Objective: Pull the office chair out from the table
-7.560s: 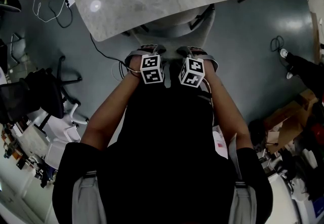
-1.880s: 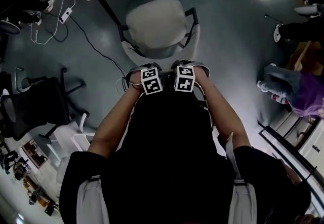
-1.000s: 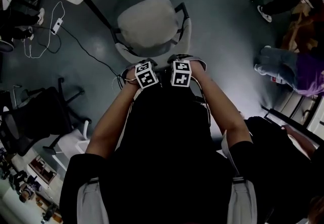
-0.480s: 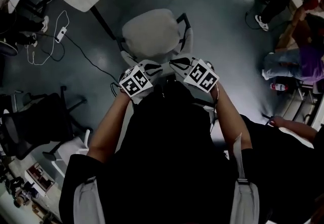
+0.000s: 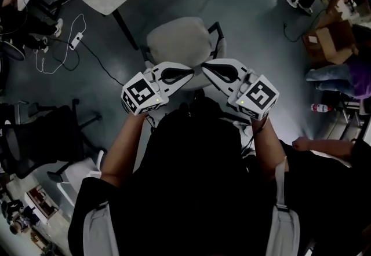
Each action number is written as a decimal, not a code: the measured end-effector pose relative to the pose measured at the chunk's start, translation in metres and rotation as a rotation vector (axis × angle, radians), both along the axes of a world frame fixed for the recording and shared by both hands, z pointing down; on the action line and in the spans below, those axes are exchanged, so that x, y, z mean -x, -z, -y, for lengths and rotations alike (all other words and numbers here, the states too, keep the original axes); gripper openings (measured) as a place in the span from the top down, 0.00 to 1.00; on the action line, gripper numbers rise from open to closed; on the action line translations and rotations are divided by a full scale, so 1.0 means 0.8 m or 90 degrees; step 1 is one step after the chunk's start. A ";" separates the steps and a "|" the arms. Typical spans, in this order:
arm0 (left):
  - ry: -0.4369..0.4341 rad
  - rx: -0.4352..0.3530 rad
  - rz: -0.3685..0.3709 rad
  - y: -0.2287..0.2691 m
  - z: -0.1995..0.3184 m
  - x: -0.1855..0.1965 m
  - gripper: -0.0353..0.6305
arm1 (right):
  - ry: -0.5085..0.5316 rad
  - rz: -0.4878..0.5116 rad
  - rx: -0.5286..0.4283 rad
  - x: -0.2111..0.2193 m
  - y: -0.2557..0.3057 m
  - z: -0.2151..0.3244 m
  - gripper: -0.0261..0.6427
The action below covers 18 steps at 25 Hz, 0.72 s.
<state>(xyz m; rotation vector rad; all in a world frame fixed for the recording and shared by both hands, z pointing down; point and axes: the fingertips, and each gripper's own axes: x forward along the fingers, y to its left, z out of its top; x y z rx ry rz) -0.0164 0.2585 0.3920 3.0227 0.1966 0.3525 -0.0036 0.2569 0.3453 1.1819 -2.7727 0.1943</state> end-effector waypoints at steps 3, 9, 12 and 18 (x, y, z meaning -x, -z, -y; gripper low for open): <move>0.014 0.008 -0.061 0.045 0.005 0.009 0.93 | -0.007 0.021 -0.027 -0.010 0.029 -0.006 0.93; 0.034 -0.009 -0.127 0.107 0.012 0.019 0.93 | -0.029 0.051 -0.057 -0.025 0.063 -0.015 0.93; 0.031 -0.005 -0.133 0.108 0.006 0.022 0.93 | -0.030 0.046 -0.056 -0.021 0.058 -0.022 0.93; 0.022 0.007 -0.128 0.103 0.003 0.015 0.93 | -0.029 0.052 -0.045 -0.023 0.046 -0.023 0.93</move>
